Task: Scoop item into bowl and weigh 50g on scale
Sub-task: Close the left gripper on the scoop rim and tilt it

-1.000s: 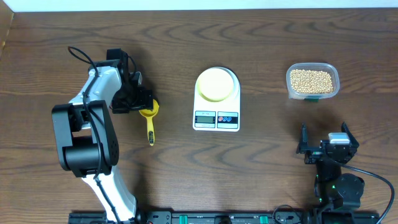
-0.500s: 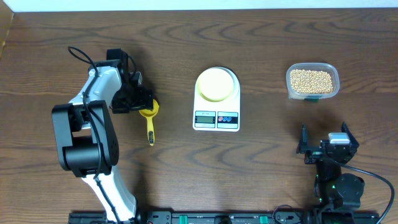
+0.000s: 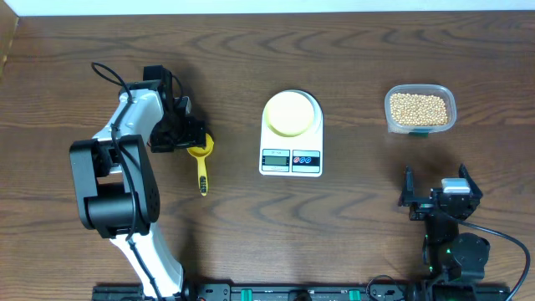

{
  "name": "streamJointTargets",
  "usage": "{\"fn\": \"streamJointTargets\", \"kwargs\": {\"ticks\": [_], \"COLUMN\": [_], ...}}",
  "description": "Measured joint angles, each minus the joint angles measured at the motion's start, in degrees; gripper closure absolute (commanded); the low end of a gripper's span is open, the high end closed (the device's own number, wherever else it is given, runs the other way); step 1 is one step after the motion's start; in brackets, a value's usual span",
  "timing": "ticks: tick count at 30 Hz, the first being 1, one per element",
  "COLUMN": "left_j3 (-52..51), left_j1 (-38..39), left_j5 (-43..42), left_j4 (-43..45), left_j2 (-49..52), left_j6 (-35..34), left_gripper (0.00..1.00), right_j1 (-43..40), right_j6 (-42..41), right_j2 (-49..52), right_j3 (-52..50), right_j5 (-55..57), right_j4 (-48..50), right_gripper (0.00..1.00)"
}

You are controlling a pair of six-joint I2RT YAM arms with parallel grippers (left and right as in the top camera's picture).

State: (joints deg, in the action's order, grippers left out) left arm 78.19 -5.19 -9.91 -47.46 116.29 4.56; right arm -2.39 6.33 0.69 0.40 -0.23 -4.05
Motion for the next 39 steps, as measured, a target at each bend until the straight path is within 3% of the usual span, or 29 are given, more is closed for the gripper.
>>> {"fn": "streamJointTargets", "kwargs": {"ticks": [10,12,19,24,33,39], "left_j3": [0.0,0.0,0.0,0.0,0.0,0.0], "left_j1": [0.0,0.0,0.0,0.0,0.0,0.0], "left_j5": [0.0,0.1,0.2,0.1,0.2,0.2], "left_j4": [0.0,0.1,0.2,0.2,0.3,0.2], "left_j2": [0.0,0.0,0.0,0.0,0.0,0.0], "left_j6": [0.0,0.0,0.2,0.3,0.4,0.4], "left_gripper": [0.14,0.26,0.30,0.43,0.43,0.52], "right_j1": [0.0,0.0,0.0,0.0,0.0,0.0], "right_j6": [0.0,0.0,0.0,0.0,0.0,0.0], "right_j2": [0.0,0.0,0.0,0.0,0.0,0.0], "right_j3": [0.0,0.0,0.0,0.0,0.0,0.0], "right_j5": [0.0,0.0,0.0,0.0,0.0,0.0], "right_j4": [0.0,0.0,0.0,0.0,0.0,0.0], "right_gripper": [0.01,0.01,0.01,0.01,0.01,0.01]}}
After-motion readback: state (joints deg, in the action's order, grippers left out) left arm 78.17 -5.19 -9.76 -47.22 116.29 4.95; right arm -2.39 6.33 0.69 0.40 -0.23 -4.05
